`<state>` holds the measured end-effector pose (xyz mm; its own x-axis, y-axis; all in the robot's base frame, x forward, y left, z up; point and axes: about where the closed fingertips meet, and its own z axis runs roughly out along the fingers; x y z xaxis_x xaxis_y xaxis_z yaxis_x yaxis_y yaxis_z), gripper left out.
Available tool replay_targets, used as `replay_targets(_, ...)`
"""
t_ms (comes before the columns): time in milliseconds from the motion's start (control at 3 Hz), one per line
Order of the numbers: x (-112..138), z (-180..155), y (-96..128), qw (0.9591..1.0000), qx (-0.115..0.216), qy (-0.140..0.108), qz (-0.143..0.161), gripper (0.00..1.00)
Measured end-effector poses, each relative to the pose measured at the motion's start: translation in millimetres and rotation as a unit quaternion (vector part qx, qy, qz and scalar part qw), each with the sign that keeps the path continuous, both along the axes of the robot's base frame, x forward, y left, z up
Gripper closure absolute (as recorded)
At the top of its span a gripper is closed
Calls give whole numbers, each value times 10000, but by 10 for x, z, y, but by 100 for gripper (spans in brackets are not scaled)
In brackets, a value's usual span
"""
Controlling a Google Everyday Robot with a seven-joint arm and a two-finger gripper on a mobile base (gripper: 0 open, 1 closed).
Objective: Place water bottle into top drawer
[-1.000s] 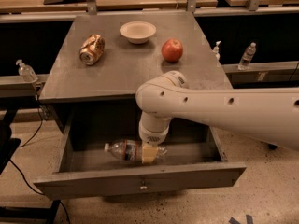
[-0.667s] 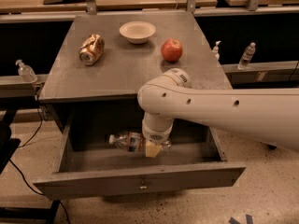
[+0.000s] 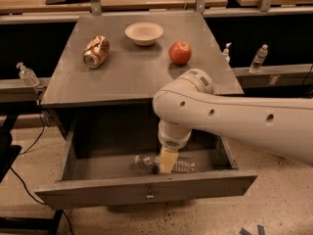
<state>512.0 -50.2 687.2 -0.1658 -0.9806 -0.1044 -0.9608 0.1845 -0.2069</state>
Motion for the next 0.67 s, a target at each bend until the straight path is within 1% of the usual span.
replay_targets(333, -24, 127, -140, 9995, 217, -133, -208, 9)
replay_targets(667, -54, 250, -306, 9955, 839, -208, -387, 0)
